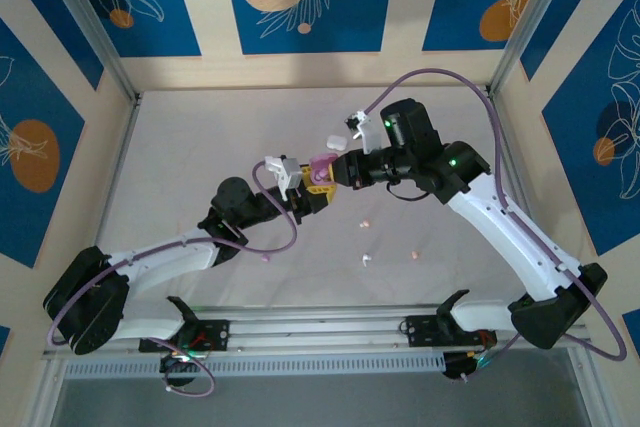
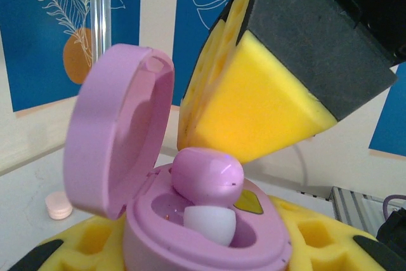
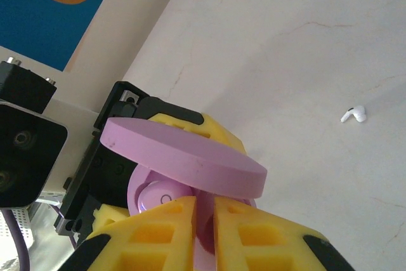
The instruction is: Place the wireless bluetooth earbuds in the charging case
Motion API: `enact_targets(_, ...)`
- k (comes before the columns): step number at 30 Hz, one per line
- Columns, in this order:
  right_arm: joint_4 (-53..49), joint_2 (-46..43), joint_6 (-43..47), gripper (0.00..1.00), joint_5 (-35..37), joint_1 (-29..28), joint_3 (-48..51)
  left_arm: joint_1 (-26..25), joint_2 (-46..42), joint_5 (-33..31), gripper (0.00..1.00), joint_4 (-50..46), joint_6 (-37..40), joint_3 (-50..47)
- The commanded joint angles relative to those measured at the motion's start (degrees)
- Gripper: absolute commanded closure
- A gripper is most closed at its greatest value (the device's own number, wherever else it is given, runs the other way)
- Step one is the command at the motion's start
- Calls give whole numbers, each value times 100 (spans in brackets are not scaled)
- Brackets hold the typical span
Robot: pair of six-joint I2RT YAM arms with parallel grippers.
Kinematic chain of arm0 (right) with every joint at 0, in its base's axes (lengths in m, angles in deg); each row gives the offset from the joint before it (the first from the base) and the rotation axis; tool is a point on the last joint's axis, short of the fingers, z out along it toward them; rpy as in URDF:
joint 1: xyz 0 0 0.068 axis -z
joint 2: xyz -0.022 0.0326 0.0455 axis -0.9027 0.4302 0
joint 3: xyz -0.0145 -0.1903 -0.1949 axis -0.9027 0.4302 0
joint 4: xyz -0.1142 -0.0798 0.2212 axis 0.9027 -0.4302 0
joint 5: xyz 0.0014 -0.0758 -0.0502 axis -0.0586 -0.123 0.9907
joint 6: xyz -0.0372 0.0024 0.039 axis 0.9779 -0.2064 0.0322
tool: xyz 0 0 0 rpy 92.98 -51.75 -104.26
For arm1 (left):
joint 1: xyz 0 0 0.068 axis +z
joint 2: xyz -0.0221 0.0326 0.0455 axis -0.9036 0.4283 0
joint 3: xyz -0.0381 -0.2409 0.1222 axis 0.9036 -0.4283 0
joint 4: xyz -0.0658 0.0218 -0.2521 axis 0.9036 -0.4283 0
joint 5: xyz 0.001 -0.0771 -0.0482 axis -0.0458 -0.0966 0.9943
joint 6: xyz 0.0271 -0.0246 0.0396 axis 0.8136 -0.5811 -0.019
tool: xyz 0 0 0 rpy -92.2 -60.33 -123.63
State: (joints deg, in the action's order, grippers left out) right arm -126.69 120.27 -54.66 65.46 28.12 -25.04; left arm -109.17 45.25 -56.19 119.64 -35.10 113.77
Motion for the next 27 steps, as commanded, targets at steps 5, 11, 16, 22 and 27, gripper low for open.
enact_targets(5, 92, 107, -23, 83, -236, 10, -161, -89, -127, 153, 67, 272, 42, 25)
enact_targets(11, 111, 183, -14, 83, -345, 10, -186, -84, -110, 174, 67, 259, 48, 47)
enact_targets(16, 83, 153, -11, 82, -366, 10, -195, -87, -105, 102, 67, 268, 49, 46)
enact_targets(22, 131, -105, 41, 80, -647, 19, -87, -90, -173, -192, 68, 177, 133, 5)
enact_targets(27, 447, -667, 61, 78, -677, 23, 219, -83, -373, -678, 68, -41, 255, -108)
